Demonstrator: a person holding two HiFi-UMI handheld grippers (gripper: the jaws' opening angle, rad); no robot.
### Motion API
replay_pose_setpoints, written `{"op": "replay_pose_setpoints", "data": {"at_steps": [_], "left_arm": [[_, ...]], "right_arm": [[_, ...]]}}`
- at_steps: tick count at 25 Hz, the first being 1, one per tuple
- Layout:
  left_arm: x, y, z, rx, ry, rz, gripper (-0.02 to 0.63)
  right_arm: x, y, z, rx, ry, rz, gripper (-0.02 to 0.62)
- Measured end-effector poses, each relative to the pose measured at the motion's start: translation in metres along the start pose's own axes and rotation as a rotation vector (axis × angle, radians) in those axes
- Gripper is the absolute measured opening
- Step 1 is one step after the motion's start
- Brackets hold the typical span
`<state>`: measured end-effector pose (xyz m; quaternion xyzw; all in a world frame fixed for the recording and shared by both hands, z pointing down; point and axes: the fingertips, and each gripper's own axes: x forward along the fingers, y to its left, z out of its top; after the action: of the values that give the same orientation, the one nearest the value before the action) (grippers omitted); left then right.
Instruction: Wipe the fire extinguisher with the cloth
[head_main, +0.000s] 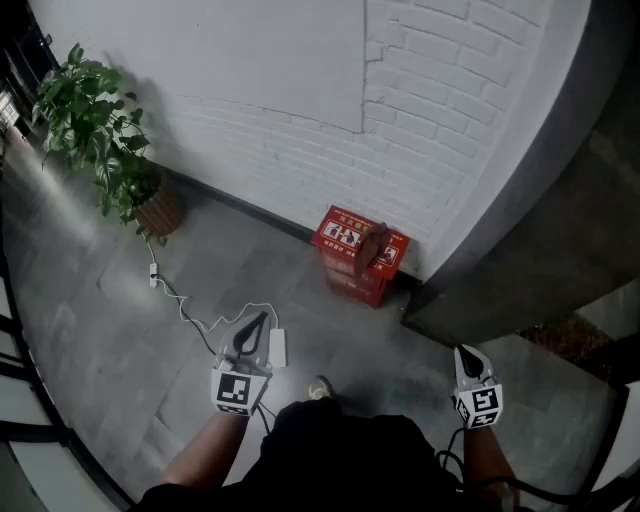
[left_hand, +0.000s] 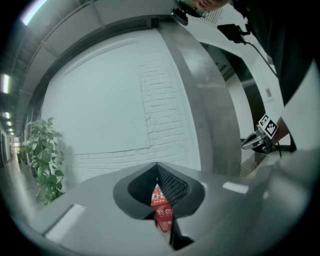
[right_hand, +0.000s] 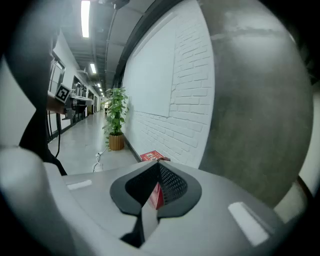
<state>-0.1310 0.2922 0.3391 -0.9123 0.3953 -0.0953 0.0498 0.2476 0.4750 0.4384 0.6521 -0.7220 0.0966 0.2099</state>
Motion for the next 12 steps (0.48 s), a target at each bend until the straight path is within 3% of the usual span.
{"op": "replay_pose_setpoints", "data": {"at_steps": [6,9,12], "left_arm": [[0.061,0.094,0.001,0.005,0.015,0.032,-0.002],[0.093,0.114,0.003,-0.016,0.009,0.051,-0.002],[0.126,0.140,0.002,-0.010,0.025,0.090,-0.002]], "right_arm": [[0.113,0.031,0.077,-0.077,-0.039,0.119,0.003],[0.170,0.034,0.089,-0.122,-0.043,0.185,0.003],[0.239,0.020,0.085,-0.111,-0.035,0.192,0.003]]}}
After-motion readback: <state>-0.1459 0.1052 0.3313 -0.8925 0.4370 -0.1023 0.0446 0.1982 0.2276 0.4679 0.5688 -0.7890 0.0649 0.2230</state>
